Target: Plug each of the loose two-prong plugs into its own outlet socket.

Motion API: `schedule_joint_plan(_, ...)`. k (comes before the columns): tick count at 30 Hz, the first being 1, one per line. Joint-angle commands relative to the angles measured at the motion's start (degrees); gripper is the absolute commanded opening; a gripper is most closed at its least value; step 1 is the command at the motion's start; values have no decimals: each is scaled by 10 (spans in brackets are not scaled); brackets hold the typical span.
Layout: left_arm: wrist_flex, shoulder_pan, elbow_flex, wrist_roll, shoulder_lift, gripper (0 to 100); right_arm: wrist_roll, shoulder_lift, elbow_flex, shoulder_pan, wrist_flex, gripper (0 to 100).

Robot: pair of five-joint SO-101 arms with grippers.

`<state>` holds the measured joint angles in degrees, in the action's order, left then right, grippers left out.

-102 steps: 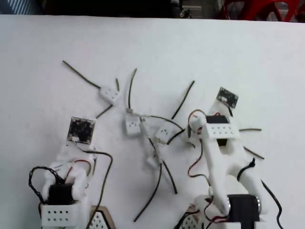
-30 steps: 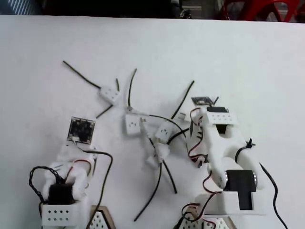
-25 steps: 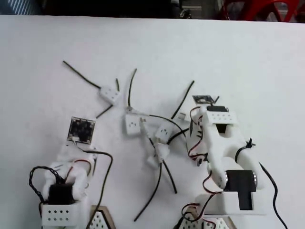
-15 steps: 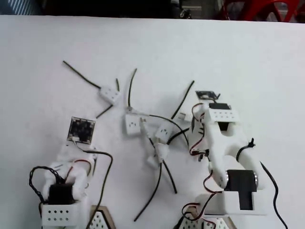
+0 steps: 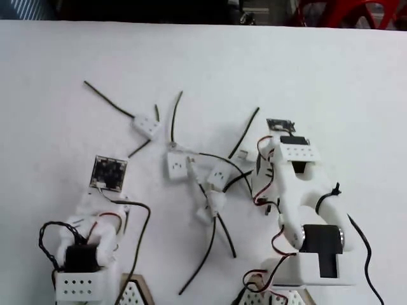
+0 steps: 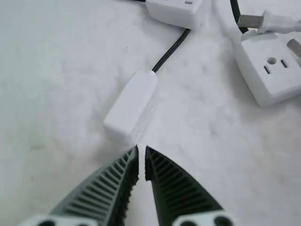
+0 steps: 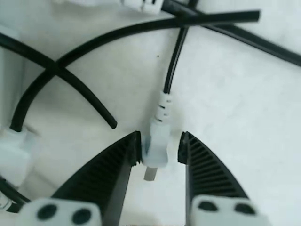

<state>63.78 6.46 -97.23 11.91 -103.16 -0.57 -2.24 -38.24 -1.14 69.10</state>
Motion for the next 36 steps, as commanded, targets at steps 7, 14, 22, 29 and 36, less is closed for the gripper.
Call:
schedule_joint_plan(7,-5,7,3,4,-7,50,7,-3,23,3,3,127)
schedule_joint_plan(14,-5,7,3,4,-7,50,7,-3,23,5,3,126)
schedule_joint_plan(22,-5,7,3,4,-7,50,7,-8,27,4,3,126)
schedule_joint_plan(29,-4,7,3,4,-7,50,7,-4,38,2,3,126)
schedule_joint_plan(36,-4,7,3,4,-7,50,7,-3,34,4,5,126)
